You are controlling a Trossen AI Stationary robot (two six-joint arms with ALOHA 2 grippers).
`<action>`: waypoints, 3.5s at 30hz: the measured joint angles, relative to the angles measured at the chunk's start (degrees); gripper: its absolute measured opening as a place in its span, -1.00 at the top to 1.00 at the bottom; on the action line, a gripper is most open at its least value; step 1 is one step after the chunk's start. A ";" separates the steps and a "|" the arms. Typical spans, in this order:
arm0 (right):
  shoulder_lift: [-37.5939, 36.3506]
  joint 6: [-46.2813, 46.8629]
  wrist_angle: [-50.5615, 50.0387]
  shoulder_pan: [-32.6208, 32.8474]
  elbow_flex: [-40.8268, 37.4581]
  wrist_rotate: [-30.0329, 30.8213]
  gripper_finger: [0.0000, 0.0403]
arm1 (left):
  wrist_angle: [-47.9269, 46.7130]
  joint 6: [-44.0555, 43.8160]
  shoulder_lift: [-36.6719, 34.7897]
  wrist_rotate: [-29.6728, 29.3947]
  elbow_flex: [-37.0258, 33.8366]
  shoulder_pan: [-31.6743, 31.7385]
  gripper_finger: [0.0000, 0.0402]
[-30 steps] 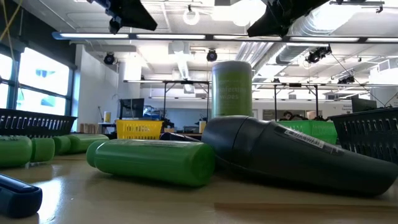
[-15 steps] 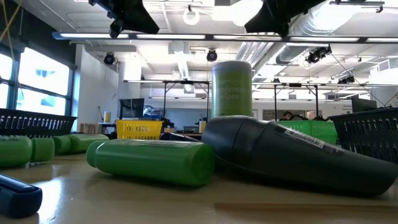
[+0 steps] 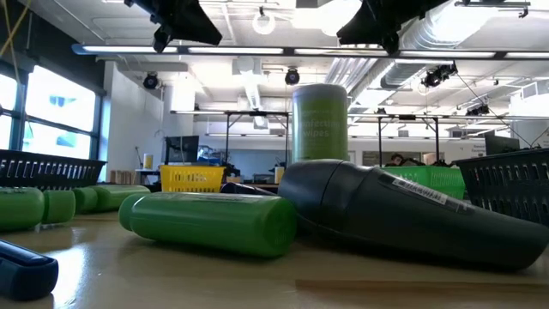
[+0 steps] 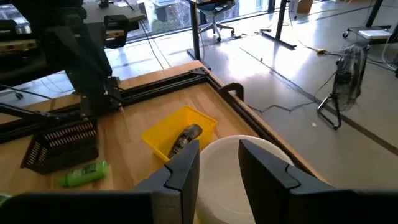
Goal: Pick & Place Travel size toiletries
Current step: Put the bottom blue razor into the right black bin
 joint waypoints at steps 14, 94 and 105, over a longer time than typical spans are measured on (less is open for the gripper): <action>0.00 -4.78 -0.07 0.00 0.00 -4.21 0.48 | -0.04 -7.32 0.10 5.47 0.02 0.00 0.78; 0.00 -4.63 -0.35 -0.07 0.00 -2.10 0.48 | 10.15 -28.45 0.15 15.47 0.09 -17.92 -0.32; 0.00 -4.75 -0.33 -0.07 0.00 -2.10 0.48 | 11.25 -34.84 1.71 2.42 0.09 -29.47 -0.32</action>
